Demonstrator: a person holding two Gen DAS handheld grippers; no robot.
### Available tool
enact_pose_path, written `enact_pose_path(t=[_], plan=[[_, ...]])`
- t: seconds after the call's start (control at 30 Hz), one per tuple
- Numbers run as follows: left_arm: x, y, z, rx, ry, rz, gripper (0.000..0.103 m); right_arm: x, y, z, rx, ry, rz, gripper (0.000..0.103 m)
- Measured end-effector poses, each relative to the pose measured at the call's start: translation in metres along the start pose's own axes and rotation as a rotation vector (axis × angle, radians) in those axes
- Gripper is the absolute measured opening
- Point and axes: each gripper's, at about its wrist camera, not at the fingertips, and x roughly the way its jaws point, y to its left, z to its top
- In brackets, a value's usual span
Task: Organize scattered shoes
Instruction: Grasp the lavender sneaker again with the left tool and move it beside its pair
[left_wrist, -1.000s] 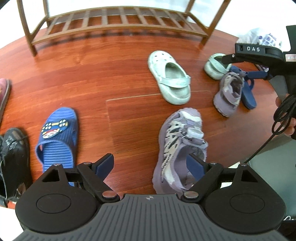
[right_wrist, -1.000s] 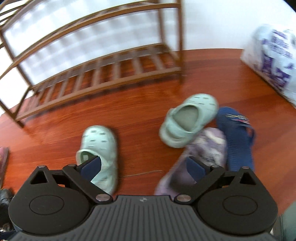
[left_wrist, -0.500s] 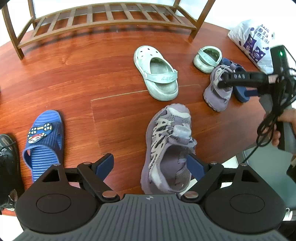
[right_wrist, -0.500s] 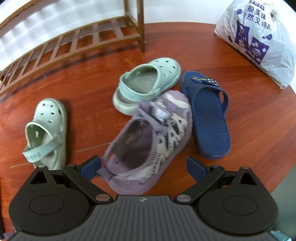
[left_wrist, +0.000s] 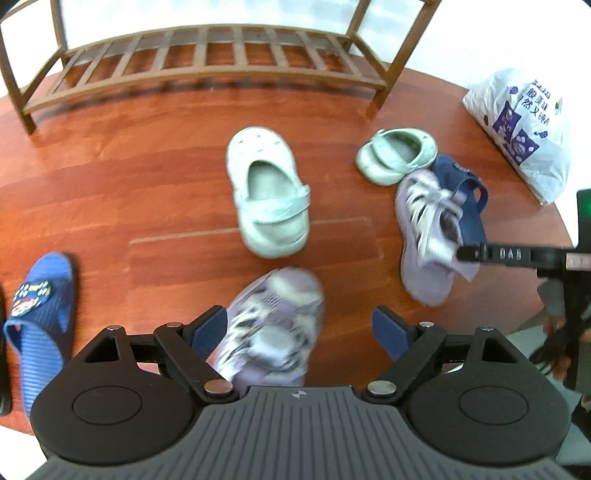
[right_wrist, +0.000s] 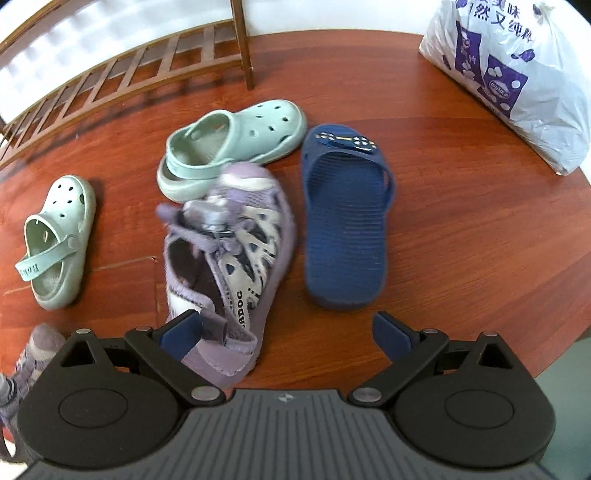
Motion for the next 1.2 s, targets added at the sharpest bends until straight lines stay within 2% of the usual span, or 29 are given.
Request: enact_pose_path(t=[0.3,0.57,0.83,0.97,1.2], plan=[[0.026,-0.056,0.051,0.081,-0.022,0.010,0.094,-0.018,-0.034,0.000,-0.053,0.002,0.186,0.100],[0.051,-0.091,0.078,0.166,-0.017,-0.011,0.096,-0.034,-0.049,-0.002,-0.083,-0.005,0.276,0.100],[0.081,-0.108,0.103,0.276,-0.004,-0.020,0.096,-0.042,-0.075,-0.011,-0.055,-0.020,0.279,0.100],[0.096,-0.116,0.114,0.316,0.006,-0.004,0.096,-0.045,-0.092,-0.015,-0.011,-0.029,0.267,0.100],[0.118,-0.134,0.129,0.400,0.017,-0.020,0.096,-0.051,-0.119,-0.025,0.062,-0.055,0.236,0.100]])
